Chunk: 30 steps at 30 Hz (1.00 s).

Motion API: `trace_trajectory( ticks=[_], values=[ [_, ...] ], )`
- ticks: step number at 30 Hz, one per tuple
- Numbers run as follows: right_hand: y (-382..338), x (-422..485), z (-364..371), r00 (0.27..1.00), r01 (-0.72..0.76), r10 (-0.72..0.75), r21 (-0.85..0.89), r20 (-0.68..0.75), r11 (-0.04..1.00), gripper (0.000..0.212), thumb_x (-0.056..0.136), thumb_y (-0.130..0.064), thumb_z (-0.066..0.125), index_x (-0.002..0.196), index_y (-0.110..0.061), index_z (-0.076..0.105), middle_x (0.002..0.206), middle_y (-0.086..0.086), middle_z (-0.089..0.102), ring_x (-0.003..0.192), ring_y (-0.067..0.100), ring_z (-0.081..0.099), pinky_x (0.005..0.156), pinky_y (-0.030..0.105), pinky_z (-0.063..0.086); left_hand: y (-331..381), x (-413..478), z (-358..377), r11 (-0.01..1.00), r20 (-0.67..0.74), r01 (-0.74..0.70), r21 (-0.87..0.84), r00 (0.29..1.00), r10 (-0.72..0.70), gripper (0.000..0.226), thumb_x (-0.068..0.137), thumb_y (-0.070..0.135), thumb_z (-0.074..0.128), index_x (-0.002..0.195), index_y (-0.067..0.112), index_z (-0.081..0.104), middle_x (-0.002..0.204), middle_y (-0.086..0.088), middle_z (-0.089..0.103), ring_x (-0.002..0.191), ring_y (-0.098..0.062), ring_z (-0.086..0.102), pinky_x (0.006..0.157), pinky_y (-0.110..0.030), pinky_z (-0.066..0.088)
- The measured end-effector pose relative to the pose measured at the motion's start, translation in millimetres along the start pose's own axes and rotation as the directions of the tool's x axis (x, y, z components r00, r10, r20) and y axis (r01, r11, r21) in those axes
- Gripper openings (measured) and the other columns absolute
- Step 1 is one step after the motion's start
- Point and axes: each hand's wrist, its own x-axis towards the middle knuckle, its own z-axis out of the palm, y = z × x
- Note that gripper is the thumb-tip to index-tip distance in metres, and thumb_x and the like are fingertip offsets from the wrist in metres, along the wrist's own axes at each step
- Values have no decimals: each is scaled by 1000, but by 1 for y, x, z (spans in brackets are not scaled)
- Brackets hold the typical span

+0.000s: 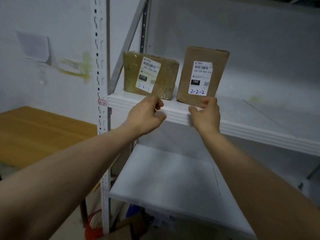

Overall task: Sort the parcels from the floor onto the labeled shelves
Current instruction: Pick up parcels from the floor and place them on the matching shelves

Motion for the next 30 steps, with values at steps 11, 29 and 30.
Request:
trace_trajectory(
  ticks=[11, 29, 30],
  values=[
    [60, -211, 100, 718, -101, 254, -265, 648, 959, 65, 86, -43, 73, 139, -25, 40, 130, 9, 56, 105, 22, 57, 83, 33, 48, -141, -210, -10, 895, 519, 368, 251, 729, -445, 67, 80, 44, 74, 138, 23, 48, 139, -4, 51, 120, -25, 54, 93, -32, 48],
    [338, -425, 275, 82, -524, 778, -637, 623, 565, 36, 90, -38, 71, 115, -22, 51, 120, 7, 56, 100, 24, 58, 66, 33, 49, -331, -485, 138, 65, 640, 937, 344, -183, -746, 41, 88, 24, 72, 123, 7, 56, 114, -14, 58, 100, -27, 58, 69, -33, 48],
    [356, -429, 289, 87, -520, 774, -634, 627, 572, 35, 90, -39, 71, 113, -23, 51, 120, 6, 55, 104, 25, 58, 70, 34, 50, -342, -491, 154, 45, 639, 944, 327, -185, -747, 43, 89, 25, 71, 125, 8, 55, 118, -14, 58, 108, -29, 58, 70, -33, 48]
  ],
)
